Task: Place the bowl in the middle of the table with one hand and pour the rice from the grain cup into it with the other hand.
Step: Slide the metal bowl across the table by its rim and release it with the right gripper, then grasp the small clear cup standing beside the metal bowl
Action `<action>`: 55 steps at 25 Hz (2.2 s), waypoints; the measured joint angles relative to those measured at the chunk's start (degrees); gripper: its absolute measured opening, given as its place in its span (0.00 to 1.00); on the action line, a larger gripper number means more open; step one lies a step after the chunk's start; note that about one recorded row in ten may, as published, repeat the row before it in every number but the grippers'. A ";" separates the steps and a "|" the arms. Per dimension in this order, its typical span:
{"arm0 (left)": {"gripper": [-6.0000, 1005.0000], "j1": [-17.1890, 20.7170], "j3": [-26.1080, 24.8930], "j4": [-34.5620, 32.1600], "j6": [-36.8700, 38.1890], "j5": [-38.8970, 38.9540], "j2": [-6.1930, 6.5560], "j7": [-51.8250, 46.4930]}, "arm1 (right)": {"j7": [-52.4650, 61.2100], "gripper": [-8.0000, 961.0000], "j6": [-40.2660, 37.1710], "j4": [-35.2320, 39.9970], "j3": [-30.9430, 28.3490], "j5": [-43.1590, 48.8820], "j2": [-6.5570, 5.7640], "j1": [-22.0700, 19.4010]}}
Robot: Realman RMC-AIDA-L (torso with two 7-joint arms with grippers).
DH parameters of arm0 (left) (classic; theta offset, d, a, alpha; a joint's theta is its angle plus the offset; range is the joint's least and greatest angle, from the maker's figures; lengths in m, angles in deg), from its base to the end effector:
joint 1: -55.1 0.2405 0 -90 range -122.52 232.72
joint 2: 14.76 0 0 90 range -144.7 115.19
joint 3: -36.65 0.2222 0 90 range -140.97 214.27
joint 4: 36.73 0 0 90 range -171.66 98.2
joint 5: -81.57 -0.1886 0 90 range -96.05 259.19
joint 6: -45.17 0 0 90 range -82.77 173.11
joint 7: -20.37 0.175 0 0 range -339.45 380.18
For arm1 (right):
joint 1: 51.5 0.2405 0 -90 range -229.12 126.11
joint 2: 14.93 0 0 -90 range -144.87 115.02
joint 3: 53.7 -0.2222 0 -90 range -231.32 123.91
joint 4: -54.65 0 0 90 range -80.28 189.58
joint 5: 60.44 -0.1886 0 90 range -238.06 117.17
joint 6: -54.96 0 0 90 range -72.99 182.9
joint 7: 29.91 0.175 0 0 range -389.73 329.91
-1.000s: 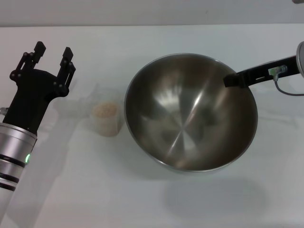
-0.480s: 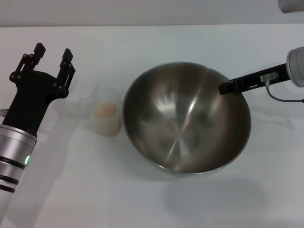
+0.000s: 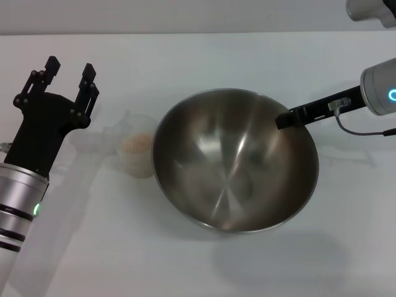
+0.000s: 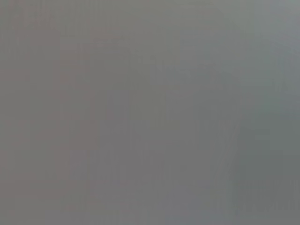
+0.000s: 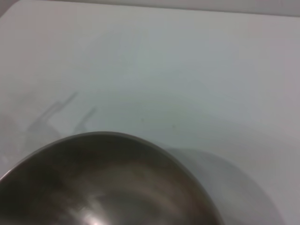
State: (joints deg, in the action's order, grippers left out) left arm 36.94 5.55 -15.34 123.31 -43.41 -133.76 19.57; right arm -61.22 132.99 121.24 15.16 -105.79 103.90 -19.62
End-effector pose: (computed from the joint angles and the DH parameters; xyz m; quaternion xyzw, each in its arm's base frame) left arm -0.2283 0.2956 -0.0176 -0.7158 -0.1641 -0.3839 0.5597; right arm 0.1895 0.3438 -0.0124 -0.8655 0.4693 0.0019 0.1749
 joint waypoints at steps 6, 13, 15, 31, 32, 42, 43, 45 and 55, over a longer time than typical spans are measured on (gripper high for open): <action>0.59 0.24 0.06 0.04 0.00 0.00 -0.01 0.00 | -0.98 0.08 -0.09 -2.03 -0.04 -0.03 -0.05 0.97; 0.59 0.42 0.08 0.15 0.04 0.00 -0.09 0.00 | -2.10 0.08 0.19 -2.32 -0.40 -0.27 -0.09 1.26; 0.59 0.45 0.13 0.15 0.16 0.00 -0.09 0.00 | -2.11 0.11 0.34 -2.08 -0.41 -0.10 -0.09 1.26; 0.59 1.81 0.17 0.14 2.34 0.00 -0.09 0.00 | -2.09 0.45 0.11 9.49 -0.47 1.62 -0.18 0.60; 0.59 1.98 0.17 0.14 2.60 0.00 -0.09 0.00 | -2.59 0.45 -0.52 10.81 -0.40 1.87 -0.07 0.21; 0.59 2.51 0.17 0.14 3.94 0.00 -0.01 0.00 | -11.06 0.45 -26.58 22.50 10.12 1.96 0.44 -9.92; 0.59 2.53 0.16 0.14 4.01 0.00 0.00 0.00 | -11.98 0.45 -30.93 23.22 12.30 2.08 0.44 -11.68; 0.59 2.53 0.16 0.14 4.08 0.00 0.00 -0.08 | -13.47 0.45 -40.11 24.19 16.22 2.17 0.50 -14.90; 0.59 3.76 0.16 0.80 5.84 0.07 -0.05 -0.70 | -16.07 0.45 -106.25 11.53 39.74 2.59 0.65 -25.36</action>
State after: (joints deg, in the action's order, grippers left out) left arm 40.70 5.71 -14.54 129.15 -43.34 -133.81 18.87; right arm -77.29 26.74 132.77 54.90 -103.20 104.55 -44.98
